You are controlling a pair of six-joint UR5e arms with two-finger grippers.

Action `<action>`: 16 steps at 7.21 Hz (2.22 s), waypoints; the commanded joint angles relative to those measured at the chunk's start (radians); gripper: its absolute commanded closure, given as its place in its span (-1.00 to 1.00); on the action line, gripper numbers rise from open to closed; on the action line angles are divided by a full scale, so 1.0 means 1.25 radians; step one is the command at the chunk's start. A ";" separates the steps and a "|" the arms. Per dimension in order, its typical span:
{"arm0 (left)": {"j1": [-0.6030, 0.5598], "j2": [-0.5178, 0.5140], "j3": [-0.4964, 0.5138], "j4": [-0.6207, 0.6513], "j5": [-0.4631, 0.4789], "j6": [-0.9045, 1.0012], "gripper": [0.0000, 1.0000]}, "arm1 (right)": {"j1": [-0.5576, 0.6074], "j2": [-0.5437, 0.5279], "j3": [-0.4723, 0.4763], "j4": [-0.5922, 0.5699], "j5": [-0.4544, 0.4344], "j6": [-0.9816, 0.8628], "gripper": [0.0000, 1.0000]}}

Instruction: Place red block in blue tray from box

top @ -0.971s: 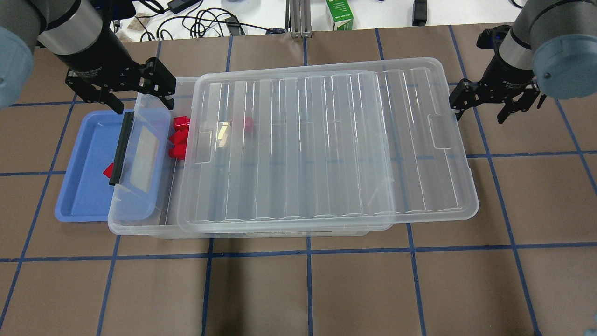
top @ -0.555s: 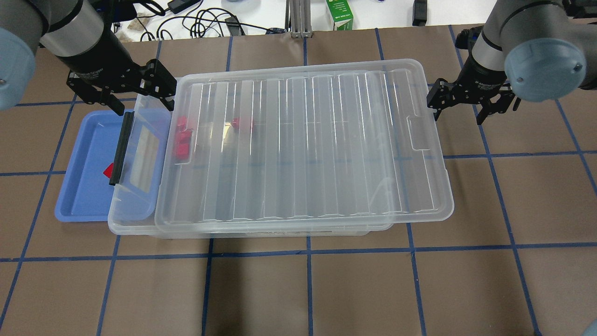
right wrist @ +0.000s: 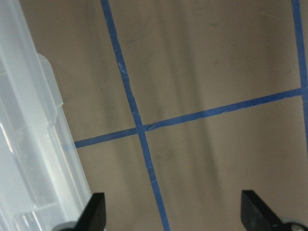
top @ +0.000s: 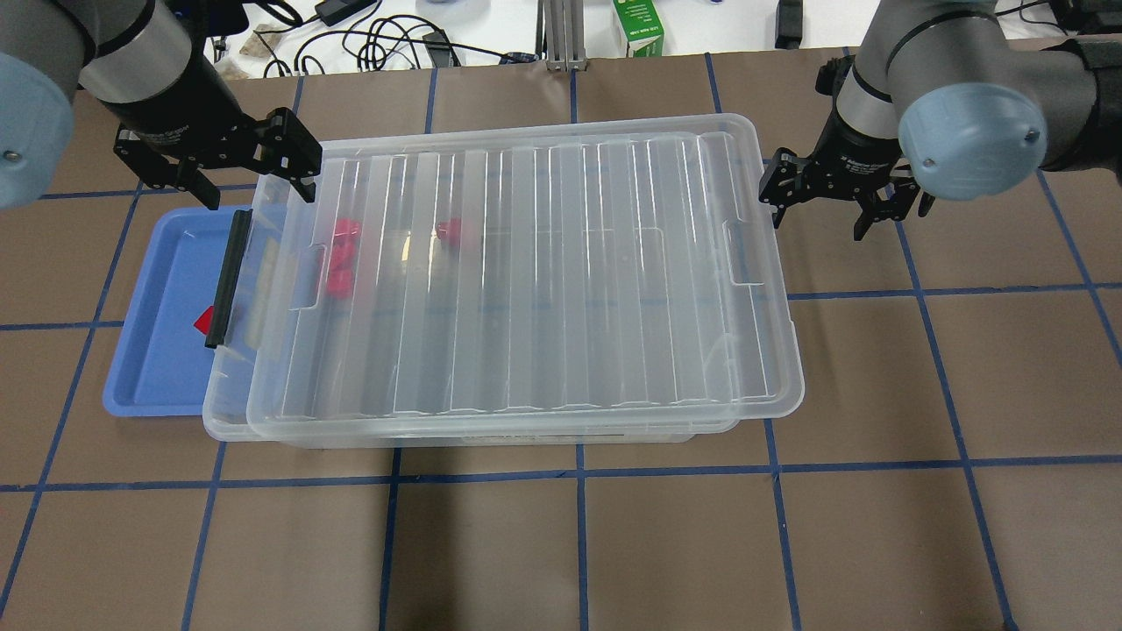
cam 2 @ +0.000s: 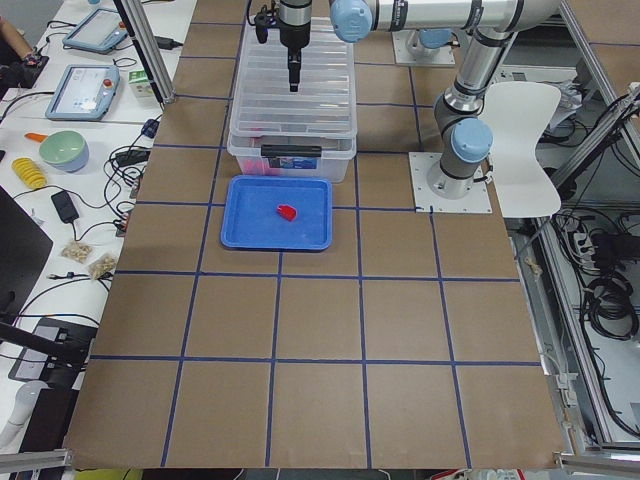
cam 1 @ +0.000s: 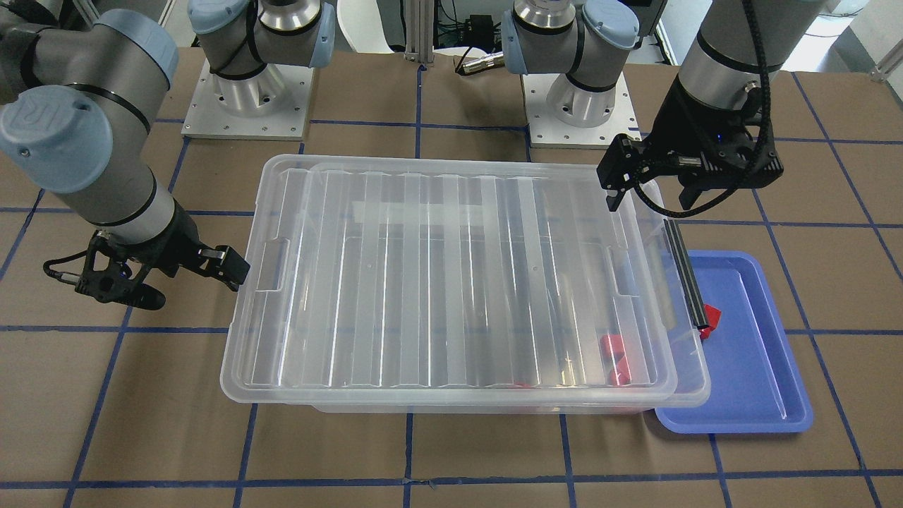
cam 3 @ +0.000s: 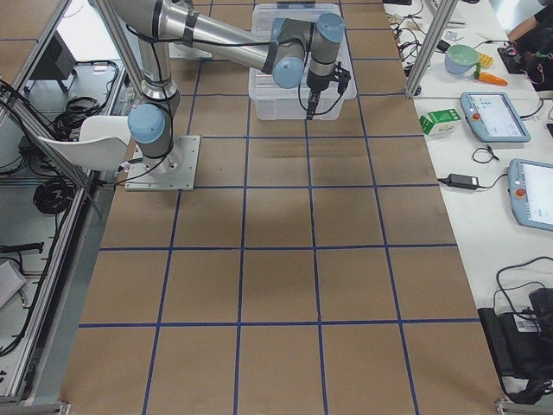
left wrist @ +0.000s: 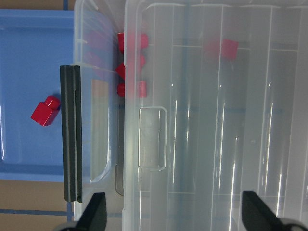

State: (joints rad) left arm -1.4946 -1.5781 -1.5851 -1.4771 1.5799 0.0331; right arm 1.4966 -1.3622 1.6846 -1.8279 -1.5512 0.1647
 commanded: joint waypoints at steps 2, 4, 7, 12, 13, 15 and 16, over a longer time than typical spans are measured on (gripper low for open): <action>-0.002 0.003 -0.028 0.031 0.004 -0.002 -1.00 | 0.026 0.009 0.000 0.000 0.008 0.041 -1.00; -0.002 0.003 -0.028 0.031 0.007 0.002 -1.00 | 0.030 0.011 -0.006 -0.002 0.006 0.045 -1.00; -0.002 0.005 -0.028 0.031 0.007 0.004 -1.00 | 0.025 0.003 -0.097 0.064 -0.003 0.036 -1.00; -0.002 0.010 -0.028 0.031 0.007 0.005 -1.00 | 0.027 -0.182 -0.102 0.283 -0.007 0.035 -1.00; -0.001 0.010 -0.028 0.031 0.007 0.005 -1.00 | 0.027 -0.193 -0.102 0.313 -0.007 0.035 -1.00; -0.002 0.011 -0.029 0.031 0.007 0.005 -1.00 | 0.030 -0.207 -0.102 0.323 -0.001 0.035 -1.00; -0.002 0.010 -0.028 0.031 0.007 0.005 -1.00 | 0.037 -0.210 -0.083 0.326 0.001 0.035 -1.00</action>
State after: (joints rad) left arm -1.4970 -1.5653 -1.6209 -1.4389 1.5896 0.0399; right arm 1.5353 -1.6176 1.5633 -1.4267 -1.5534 0.2087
